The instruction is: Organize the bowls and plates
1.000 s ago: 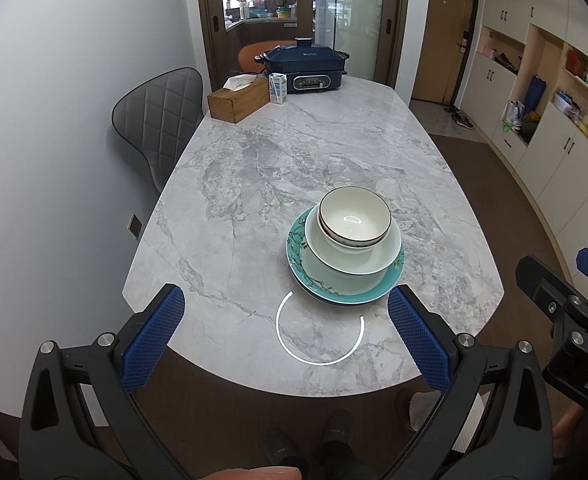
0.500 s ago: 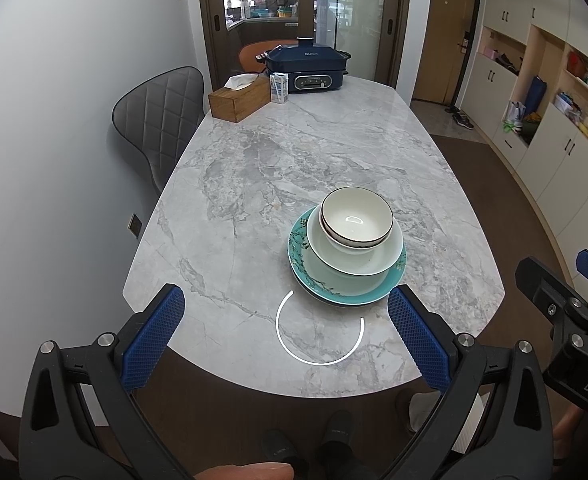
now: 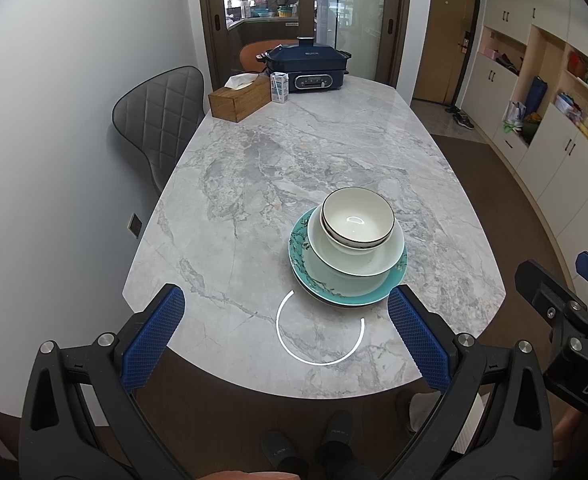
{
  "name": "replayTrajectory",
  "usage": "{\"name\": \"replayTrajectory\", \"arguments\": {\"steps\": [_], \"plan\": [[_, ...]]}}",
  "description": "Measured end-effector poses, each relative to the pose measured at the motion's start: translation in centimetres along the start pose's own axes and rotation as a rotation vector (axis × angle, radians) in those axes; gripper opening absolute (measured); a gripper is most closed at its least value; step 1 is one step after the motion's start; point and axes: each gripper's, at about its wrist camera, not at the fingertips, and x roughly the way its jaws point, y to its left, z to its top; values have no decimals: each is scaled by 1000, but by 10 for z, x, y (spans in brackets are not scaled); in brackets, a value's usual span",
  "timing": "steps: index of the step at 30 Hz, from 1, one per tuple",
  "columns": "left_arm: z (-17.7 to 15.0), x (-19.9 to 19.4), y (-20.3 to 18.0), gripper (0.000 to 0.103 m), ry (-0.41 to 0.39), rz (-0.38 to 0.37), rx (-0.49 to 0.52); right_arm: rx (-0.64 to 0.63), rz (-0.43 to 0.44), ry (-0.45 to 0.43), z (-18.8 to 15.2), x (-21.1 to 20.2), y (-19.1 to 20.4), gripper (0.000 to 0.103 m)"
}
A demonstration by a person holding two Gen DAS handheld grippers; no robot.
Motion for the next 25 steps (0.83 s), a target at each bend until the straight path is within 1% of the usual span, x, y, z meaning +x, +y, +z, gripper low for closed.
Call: {"name": "replayTrajectory", "arguments": {"steps": [25], "plan": [[0, 10, -2, 103, -8, 20, -19, -3, 2, 4, 0, 2, 0, 103]]}}
